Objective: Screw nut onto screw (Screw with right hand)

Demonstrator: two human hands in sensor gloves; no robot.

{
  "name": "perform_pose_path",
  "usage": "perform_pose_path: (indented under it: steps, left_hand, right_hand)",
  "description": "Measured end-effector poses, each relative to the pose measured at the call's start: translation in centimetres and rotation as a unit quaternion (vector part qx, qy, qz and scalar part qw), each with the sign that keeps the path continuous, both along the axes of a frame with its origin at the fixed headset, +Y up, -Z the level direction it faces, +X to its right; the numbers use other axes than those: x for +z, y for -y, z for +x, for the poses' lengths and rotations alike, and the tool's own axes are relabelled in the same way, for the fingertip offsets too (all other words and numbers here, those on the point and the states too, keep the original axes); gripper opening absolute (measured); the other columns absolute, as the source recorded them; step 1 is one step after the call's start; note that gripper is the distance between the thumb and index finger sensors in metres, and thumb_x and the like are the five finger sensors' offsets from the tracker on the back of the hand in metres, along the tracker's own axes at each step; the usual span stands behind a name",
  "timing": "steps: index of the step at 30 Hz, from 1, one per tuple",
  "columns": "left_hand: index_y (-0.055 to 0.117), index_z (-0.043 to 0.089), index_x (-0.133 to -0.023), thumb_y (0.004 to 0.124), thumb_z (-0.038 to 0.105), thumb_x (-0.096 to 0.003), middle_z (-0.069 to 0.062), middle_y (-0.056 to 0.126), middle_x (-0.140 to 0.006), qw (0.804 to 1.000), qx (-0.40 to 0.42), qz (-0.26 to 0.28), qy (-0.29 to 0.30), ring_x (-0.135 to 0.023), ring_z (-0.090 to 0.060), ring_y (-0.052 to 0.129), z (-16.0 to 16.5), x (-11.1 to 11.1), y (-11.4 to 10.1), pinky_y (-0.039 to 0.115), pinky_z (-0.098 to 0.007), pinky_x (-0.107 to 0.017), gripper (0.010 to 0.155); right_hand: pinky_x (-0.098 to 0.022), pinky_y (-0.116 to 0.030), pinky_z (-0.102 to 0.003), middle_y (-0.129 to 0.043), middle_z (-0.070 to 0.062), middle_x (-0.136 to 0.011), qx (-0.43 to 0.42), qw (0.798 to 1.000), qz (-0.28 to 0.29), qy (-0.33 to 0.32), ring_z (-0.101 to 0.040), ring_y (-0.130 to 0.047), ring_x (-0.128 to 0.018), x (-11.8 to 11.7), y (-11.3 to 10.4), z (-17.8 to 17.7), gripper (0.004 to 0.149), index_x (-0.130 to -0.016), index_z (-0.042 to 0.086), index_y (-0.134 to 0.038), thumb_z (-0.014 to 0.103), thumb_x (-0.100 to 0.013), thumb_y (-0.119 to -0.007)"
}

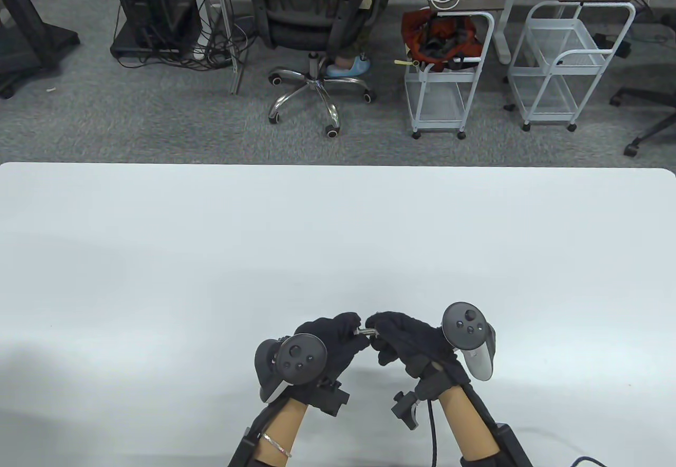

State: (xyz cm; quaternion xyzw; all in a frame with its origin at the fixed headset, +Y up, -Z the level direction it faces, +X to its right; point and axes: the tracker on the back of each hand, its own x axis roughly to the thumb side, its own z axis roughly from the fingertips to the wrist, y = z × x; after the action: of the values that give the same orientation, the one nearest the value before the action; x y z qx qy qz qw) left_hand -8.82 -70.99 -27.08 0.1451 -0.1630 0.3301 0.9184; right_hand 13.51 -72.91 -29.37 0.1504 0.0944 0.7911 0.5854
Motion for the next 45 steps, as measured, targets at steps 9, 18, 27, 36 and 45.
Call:
perform_pose_path:
  steps: [9,18,27,36,45]
  left_hand:
    - [0.092,0.021,-0.073,0.089,0.048,-0.0373,0.008,0.112,-0.053,1.000,-0.017,0.021,0.008,-0.041,-0.005,0.112,0.35,0.33,-0.47,0.092,-0.029,-0.044,0.045]
    - [0.092,0.022,-0.074,0.089,0.048,-0.0382,0.007,0.112,-0.054,1.000,-0.009,0.016,0.005,-0.041,-0.006,0.112,0.39,0.36,-0.49,0.092,-0.029,-0.044,0.044]
    - [0.092,0.022,-0.074,0.089,0.048,-0.0377,0.007,0.112,-0.054,0.999,-0.025,0.025,0.003,-0.041,-0.006,0.112,0.36,0.44,-0.65,0.092,-0.029,-0.044,0.044]
    - [0.091,0.023,-0.074,0.089,0.048,-0.0377,0.008,0.112,-0.055,0.999,-0.018,0.039,0.015,-0.043,-0.006,0.112,0.36,0.57,-1.05,0.091,-0.029,-0.045,0.044]
    - [0.091,0.024,-0.074,0.089,0.048,-0.0376,0.008,0.111,-0.055,0.998,-0.032,0.043,0.019,-0.043,-0.006,0.112,0.71,0.68,-1.02,0.091,-0.029,-0.045,0.044]
  right_hand:
    - [-0.032,-0.081,-0.045,-0.094,-0.020,-0.054,0.054,0.998,0.018,-0.035,-0.014,-0.099,-0.029,-0.17,-0.51,0.33,0.052,-0.081,-0.011,-0.081,0.034,-0.058,-0.069]
    - [-0.037,-0.080,-0.046,-0.091,-0.025,-0.067,0.022,0.998,0.066,0.008,-0.019,-0.101,-0.040,0.16,-0.61,0.02,0.053,-0.091,-0.008,-0.075,0.031,-0.056,-0.073]
    - [-0.032,-0.084,-0.044,-0.097,-0.024,-0.057,0.012,0.999,0.029,-0.006,-0.020,-0.106,-0.032,0.01,-0.47,0.22,0.056,-0.081,-0.014,-0.081,0.035,-0.055,-0.074]
    - [-0.030,-0.083,-0.043,-0.100,-0.018,-0.049,0.071,0.996,0.045,-0.011,-0.018,-0.105,-0.027,0.02,-0.88,0.27,0.056,-0.072,-0.008,-0.089,0.041,-0.059,-0.065]
    - [-0.026,-0.085,-0.038,-0.102,-0.014,-0.043,0.043,0.995,0.069,0.062,-0.012,-0.106,-0.021,0.28,-0.38,0.23,0.054,-0.070,-0.009,-0.089,0.040,-0.056,-0.071]
